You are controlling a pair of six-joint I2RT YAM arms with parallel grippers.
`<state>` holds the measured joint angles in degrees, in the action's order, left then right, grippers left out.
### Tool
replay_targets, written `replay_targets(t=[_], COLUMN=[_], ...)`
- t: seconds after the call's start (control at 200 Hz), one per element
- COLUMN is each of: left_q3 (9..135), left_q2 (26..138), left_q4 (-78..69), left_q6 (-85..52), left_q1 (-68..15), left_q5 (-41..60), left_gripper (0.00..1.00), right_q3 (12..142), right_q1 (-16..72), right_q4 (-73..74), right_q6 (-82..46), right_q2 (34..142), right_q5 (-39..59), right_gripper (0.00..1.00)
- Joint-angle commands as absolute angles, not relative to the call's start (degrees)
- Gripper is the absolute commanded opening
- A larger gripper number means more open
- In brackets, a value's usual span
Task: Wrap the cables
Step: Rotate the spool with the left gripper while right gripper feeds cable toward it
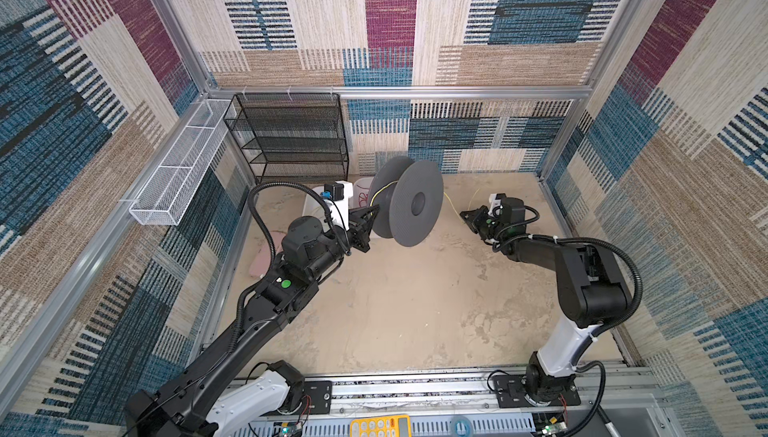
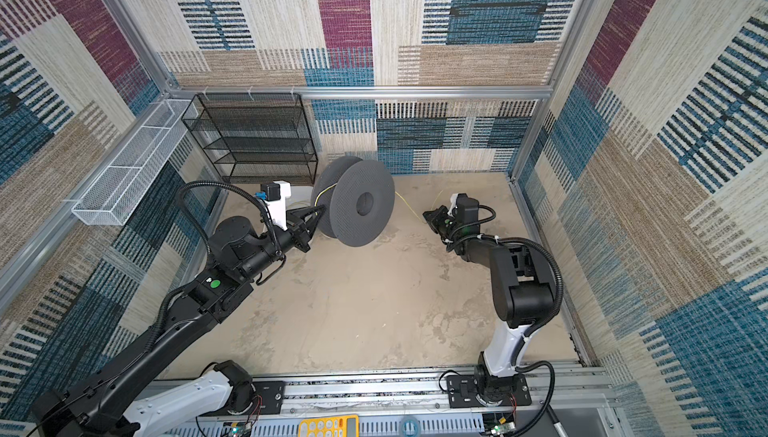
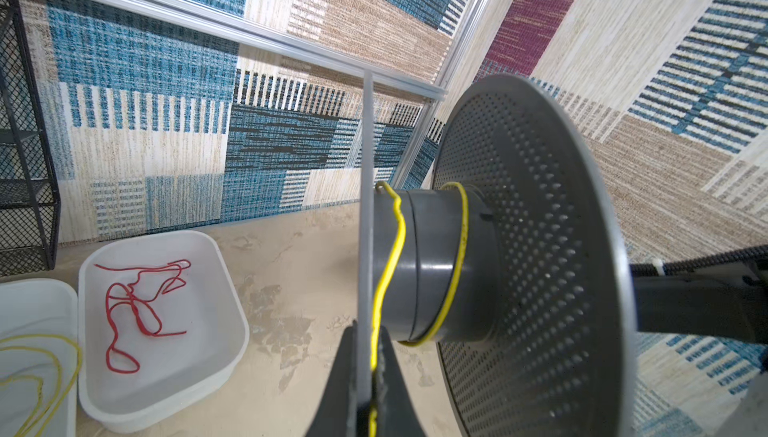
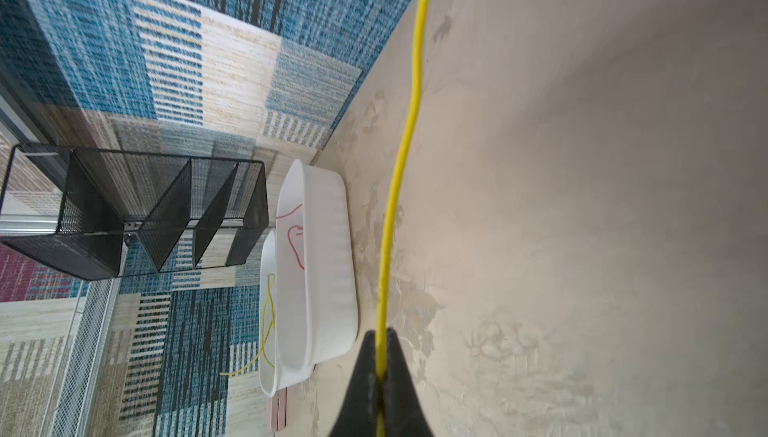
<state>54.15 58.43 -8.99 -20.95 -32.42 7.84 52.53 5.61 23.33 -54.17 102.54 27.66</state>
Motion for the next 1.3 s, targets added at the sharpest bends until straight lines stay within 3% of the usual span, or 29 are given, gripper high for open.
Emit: replay_targets(t=[0.0,0.32,0.581,0.681,1.022,1.297], left_q3=[54.9,55.8,52.0,48.2,47.4,48.6], left_q2=[59.3,61.2,59.5,57.8,55.6,53.1], left_q4=[-21.6,-27.1,-22.6,-20.5,-3.5,3.9], left_q6=[-24.9,-24.4,-22.3,-21.7,-18.4,-16.3], left_q1=[-32.0,-30.6,-30.6,-30.6,-30.8,-30.7], left_q5=[6.8,4.5,5.8,3.8,-4.8,-3.8], left_gripper=[0.0,0.0,0.0,0.0,0.0,0.0], right_q3=[51.9,48.6,54.2,57.3,63.2,65.8], right_q1=[7.9,10.2,6.2,4.7,1.1,-2.3], right_q4=[26.8,30.7,29.6,28.5,24.6,18.2], right_q6=[-53.9,-58.0,-59.8,-60.3,-59.4,-55.1], right_q2=[103.4,105.8,105.8,106.1,105.7,102.9], right_q5=[25.5,27.4,31.6,32.5,33.6,32.1], right_gripper=[0.0,0.0,0.2,0.33,0.48,0.56])
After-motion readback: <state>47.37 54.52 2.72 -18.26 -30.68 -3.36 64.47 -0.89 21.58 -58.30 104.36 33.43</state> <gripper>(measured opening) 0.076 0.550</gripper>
